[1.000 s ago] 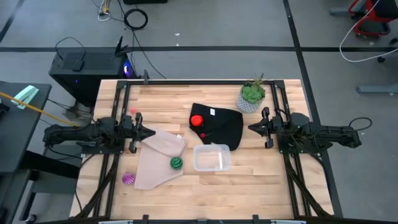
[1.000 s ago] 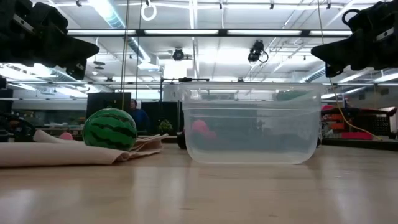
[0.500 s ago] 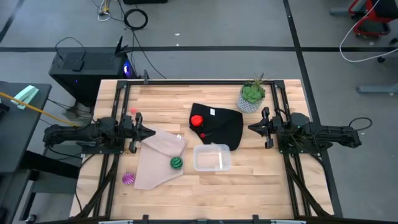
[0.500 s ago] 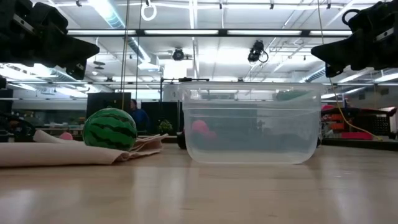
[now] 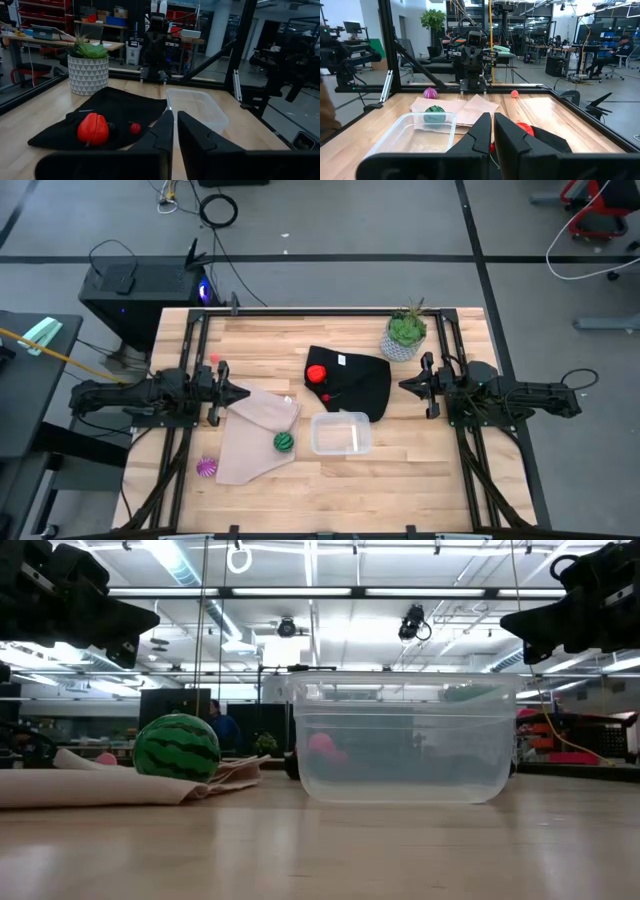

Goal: Pick and placing Produce into tupperware
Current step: Put the apple into the transparent bin

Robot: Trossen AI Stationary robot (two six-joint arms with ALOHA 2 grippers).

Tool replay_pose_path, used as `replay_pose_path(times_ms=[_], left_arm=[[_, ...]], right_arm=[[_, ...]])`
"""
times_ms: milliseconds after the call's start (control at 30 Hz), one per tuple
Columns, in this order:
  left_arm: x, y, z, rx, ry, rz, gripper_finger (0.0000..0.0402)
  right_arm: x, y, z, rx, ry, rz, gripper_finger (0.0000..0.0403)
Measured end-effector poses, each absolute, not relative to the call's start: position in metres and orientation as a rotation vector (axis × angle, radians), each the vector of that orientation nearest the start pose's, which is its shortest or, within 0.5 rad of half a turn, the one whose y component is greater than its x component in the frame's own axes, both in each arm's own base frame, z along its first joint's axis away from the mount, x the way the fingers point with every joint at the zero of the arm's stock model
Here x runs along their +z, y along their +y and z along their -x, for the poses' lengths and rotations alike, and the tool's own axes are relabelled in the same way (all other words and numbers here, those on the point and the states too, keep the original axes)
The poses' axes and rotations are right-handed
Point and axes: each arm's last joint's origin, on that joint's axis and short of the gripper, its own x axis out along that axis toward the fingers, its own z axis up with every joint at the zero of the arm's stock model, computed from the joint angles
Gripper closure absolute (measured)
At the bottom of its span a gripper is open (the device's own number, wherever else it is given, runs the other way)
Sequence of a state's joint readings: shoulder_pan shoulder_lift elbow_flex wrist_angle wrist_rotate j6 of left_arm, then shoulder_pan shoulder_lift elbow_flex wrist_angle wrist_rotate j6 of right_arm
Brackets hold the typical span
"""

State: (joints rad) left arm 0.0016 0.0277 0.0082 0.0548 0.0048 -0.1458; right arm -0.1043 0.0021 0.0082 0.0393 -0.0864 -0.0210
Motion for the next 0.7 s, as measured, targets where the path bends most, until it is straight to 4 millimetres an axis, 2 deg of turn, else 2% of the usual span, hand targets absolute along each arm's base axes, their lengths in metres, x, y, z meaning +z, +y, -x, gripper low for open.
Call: replay_pose_path(times_ms=[467, 700], left_arm=[[0.1694, 0.0000, -0.0989, -0.006, -0.035, 0.146, 0.0378], [0.1694, 0.0000, -0.0989, -0.006, -0.035, 0.146, 0.0370]], right_arm=[[0.1699, -0.0076, -0.0968, -0.019, -0.045, 0.025, 0.0376], [0.1700, -0.0076, -0.0968, -0.019, -0.045, 0.025, 0.0376]])
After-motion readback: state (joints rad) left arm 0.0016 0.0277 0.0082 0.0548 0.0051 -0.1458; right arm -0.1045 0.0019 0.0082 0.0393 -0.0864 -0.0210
